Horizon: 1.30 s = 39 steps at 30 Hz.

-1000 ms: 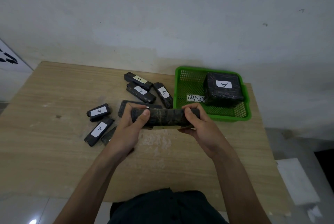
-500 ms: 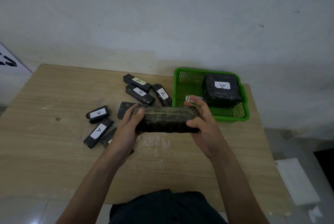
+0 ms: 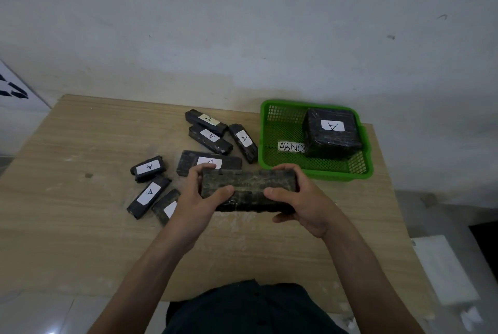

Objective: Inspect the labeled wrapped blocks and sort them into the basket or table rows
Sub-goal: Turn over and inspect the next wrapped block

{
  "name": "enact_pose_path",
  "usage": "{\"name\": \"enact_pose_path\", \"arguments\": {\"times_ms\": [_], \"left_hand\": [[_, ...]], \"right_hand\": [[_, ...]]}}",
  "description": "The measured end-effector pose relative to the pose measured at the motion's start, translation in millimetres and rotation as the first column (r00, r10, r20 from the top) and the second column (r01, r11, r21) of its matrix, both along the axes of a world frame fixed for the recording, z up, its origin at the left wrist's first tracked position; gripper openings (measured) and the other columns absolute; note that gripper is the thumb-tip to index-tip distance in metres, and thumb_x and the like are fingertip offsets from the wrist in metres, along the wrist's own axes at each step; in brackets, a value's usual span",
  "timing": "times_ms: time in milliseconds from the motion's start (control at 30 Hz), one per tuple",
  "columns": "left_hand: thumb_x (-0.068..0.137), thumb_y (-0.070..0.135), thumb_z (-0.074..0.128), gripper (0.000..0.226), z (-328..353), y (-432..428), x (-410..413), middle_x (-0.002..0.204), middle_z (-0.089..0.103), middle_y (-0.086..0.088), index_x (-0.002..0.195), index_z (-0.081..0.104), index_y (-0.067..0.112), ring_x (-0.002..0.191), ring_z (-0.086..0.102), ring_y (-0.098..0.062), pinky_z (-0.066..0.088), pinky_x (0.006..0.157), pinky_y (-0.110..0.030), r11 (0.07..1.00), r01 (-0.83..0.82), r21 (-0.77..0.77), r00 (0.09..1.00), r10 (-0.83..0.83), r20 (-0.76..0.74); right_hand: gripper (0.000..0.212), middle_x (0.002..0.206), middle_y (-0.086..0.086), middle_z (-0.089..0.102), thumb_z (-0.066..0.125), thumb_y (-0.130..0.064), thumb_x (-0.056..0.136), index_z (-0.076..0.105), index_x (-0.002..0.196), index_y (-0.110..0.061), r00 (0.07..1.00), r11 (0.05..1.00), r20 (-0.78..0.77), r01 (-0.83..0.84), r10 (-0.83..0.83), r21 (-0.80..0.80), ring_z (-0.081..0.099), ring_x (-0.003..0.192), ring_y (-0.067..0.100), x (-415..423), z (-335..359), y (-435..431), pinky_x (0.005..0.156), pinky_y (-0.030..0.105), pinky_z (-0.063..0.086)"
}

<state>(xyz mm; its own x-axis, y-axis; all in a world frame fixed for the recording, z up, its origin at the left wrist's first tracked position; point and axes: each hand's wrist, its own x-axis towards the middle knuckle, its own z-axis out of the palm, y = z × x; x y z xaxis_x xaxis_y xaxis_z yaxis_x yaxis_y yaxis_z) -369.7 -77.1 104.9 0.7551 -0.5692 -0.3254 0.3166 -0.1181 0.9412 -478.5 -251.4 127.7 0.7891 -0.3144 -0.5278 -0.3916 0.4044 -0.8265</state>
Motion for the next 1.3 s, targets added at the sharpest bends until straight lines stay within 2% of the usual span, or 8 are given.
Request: {"name": "enact_pose_path", "arguments": {"times_ms": [167, 333, 533, 767, 967, 1067, 1200, 1300], "left_hand": [[0.084, 0.008, 0.067, 0.046, -2.2, -3.4, -6.2, 0.120, 0.056, -0.006, 0.118, 0.044, 0.031, 0.099, 0.061, -0.015, 0.052, 0.077, -0.025, 0.999, -0.015, 0.038, 0.995, 0.011, 0.095], [0.074, 0.014, 0.078, 0.068, 5.7, -9.3, -10.2, 0.103, 0.056, 0.014, 0.126, 0.038, 0.030, 0.085, 0.058, 0.011, 0.048, 0.072, -0.011, 0.992, -0.003, 0.130, 0.974, -0.026, 0.223], [0.071, 0.010, 0.080, 0.065, 3.5, -9.5, -9.5, 0.102, 0.055, 0.011, 0.121, 0.040, 0.022, 0.078, 0.055, 0.019, 0.045, 0.064, -0.003, 0.985, 0.016, 0.171, 0.960, -0.063, 0.272], [0.079, 0.022, 0.073, 0.035, 2.0, -17.6, -11.2, 0.093, 0.062, 0.002, 0.104, 0.048, 0.022, 0.082, 0.063, -0.007, 0.053, 0.067, -0.025, 0.986, -0.143, 0.086, 0.962, 0.118, 0.244], [0.083, 0.028, 0.068, 0.034, -3.8, -14.6, -11.1, 0.095, 0.063, 0.000, 0.107, 0.046, 0.021, 0.086, 0.063, -0.014, 0.049, 0.062, -0.028, 0.979, -0.173, 0.110, 0.957, 0.141, 0.254], [0.090, 0.029, 0.059, 0.022, -5.6, -12.8, -8.2, 0.099, 0.060, -0.005, 0.106, 0.047, 0.021, 0.091, 0.062, -0.019, 0.055, 0.071, -0.038, 0.981, -0.166, 0.103, 0.951, 0.131, 0.282], [0.095, 0.028, 0.051, 0.018, -4.4, -11.0, -6.7, 0.100, 0.057, -0.011, 0.108, 0.044, 0.018, 0.080, 0.058, -0.009, 0.049, 0.062, -0.021, 0.988, -0.097, 0.121, 0.944, 0.053, 0.324], [0.095, 0.029, 0.049, 0.012, -2.3, -5.2, 0.4, 0.105, 0.056, -0.015, 0.106, 0.044, 0.030, 0.089, 0.058, -0.021, 0.050, 0.075, -0.026, 0.989, -0.008, 0.145, 0.958, -0.034, 0.286]], "right_hand": [[0.044, 0.102, 0.002, 0.060, 0.074, -0.002, 0.077, 0.049, 0.106, -0.024, 1.000, 0.992, 0.003, 0.010, -0.010, -0.127, 0.064, 0.075, 0.020, 0.2, -5.1, 3.5, 0.047, 0.027, 0.051], [0.056, 0.105, 0.005, 0.060, 0.086, -0.012, 0.066, 0.047, 0.103, -0.028, 0.998, 0.956, 0.022, 0.064, -0.060, -0.288, 0.063, 0.076, 0.019, 2.3, -6.7, 5.0, 0.048, 0.023, 0.048], [0.054, 0.105, 0.001, 0.055, 0.084, -0.008, 0.067, 0.047, 0.101, -0.029, 1.000, 0.957, 0.020, 0.021, -0.016, -0.289, 0.060, 0.080, 0.019, 1.1, -11.5, 5.2, 0.053, 0.026, 0.052], [0.035, 0.094, -0.004, 0.061, 0.079, -0.025, 0.076, 0.052, 0.099, -0.024, 0.971, 0.905, 0.108, 0.239, -0.214, -0.353, 0.064, 0.083, 0.015, 11.0, -15.9, 19.5, 0.061, 0.028, 0.053], [0.035, 0.093, -0.005, 0.060, 0.078, -0.027, 0.077, 0.051, 0.100, -0.024, 0.978, 0.892, 0.094, 0.210, -0.188, -0.399, 0.064, 0.083, 0.015, 16.1, -19.8, 22.3, 0.061, 0.025, 0.051], [0.029, 0.094, -0.005, 0.059, 0.073, -0.025, 0.083, 0.050, 0.101, -0.025, 0.980, 0.912, 0.109, 0.196, -0.168, -0.360, 0.063, 0.084, 0.015, 15.1, -20.7, 22.8, 0.061, 0.025, 0.051], [0.025, 0.096, -0.006, 0.056, 0.068, -0.022, 0.086, 0.049, 0.102, -0.025, 0.988, 0.922, 0.092, 0.152, -0.128, -0.356, 0.062, 0.085, 0.015, 13.1, -16.2, 18.4, 0.063, 0.030, 0.057], [0.016, 0.106, -0.004, 0.054, 0.057, -0.020, 0.094, 0.048, 0.102, -0.031, 0.995, 0.953, 0.092, 0.068, -0.043, -0.295, 0.062, 0.086, 0.019, 8.7, -10.5, 8.4, 0.055, 0.025, 0.054]]}}
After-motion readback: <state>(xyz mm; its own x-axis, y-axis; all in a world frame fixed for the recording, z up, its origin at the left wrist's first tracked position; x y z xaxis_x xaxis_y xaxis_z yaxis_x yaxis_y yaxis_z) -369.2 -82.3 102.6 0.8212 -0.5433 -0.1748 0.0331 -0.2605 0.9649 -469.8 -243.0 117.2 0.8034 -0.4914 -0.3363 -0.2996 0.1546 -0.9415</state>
